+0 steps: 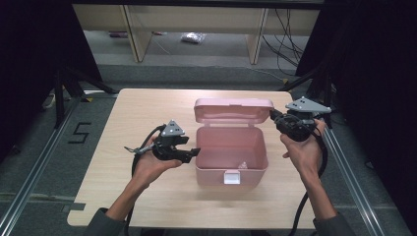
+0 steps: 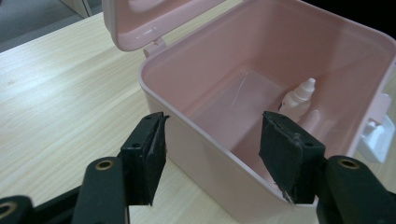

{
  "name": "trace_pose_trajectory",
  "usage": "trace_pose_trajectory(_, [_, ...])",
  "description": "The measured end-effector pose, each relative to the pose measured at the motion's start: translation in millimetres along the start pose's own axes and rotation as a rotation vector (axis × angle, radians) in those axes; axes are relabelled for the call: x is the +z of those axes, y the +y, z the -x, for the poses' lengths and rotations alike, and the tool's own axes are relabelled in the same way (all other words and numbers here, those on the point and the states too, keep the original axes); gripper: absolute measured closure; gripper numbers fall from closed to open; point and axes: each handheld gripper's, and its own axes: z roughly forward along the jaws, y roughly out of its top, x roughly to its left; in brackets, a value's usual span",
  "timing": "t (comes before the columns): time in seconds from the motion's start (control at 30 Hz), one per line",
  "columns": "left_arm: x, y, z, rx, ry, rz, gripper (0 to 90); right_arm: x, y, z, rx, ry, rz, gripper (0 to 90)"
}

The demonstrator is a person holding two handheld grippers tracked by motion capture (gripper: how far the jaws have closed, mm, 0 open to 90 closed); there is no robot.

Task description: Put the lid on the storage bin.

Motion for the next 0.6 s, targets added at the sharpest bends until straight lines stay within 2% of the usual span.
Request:
trace_pose_trajectory(0.03, [-1.9, -0.6, 0.7, 0.001, -0.002, 0.004, 40.4, 0.0, -0.6, 0.7, -0.005, 0.004, 0.007, 87.3])
trace_pose_trajectory(0.1, [-5.4, -1.8, 2.6, 0.006, -0.010, 0.006, 39.7, -0.3, -1.9, -1.3, 0.022, 0.023, -0.001, 87.1])
trace_pose_trajectory(0.23, [-11.1, -6.1, 7.6, 0.011, -0.008, 0.003, 38.6, -2.7, -4.7, -0.9, 0.012, 0.019, 0.008, 86.8])
trace_pose_trajectory(0.27, [-12.1, -7.5, 8.3, 0.009, -0.011, 0.005, 38.2, -3.5, -5.1, 0.6, -0.004, 0.022, 0.010, 86.8])
trace_pose_trajectory(0.3, [-12.8, -8.9, 9.0, 0.008, -0.013, 0.005, 37.8, -4.6, -6.1, -2.3, 0.041, 0.031, -0.007, 86.7])
trace_pose_trajectory(0.33, [-13.4, -10.5, 9.7, 0.007, -0.013, 0.003, 37.3, -3.9, -7.0, -1.3, 0.023, 0.041, 0.003, 86.7])
trace_pose_trajectory(0.37, [-13.7, -11.8, 9.7, 0.008, -0.010, -0.002, 36.9, -5.8, -7.7, -1.3, 0.015, 0.026, -0.001, 86.6])
trace_pose_trajectory(0.4, [-14.3, -13.2, 10.0, 0.003, -0.012, -0.003, 36.4, -6.4, -8.2, -1.4, 0.019, 0.039, -0.004, 86.5])
trace_pose_trajectory(0.43, [-14.7, -14.6, 10.0, 0.002, -0.012, -0.005, 36.0, -6.6, -8.6, -0.3, 0.005, 0.029, 0.009, 86.5])
trace_pose_trajectory(0.47, [-15.0, -15.8, 9.9, -0.001, -0.017, -0.004, 35.9, -7.3, -9.5, -3.0, 0.042, 0.036, -0.001, 86.5])
trace_pose_trajectory(0.53, [-16.4, -18.2, 10.1, -0.004, -0.011, -0.002, 35.3, -7.4, -10.3, -0.2, 0.011, 0.039, 0.003, 86.3])
trace_pose_trajectory(0.57, [-17.0, -19.4, 10.4, -0.007, -0.013, 0.000, 34.9, -8.3, -10.8, -2.7, 0.044, 0.046, -0.005, 86.3])
trace_pose_trajectory(0.6, [-17.9, -20.7, 10.3, -0.005, -0.015, -0.004, 34.9, -8.6, -11.1, -2.8, 0.040, 0.042, -0.006, 86.3])
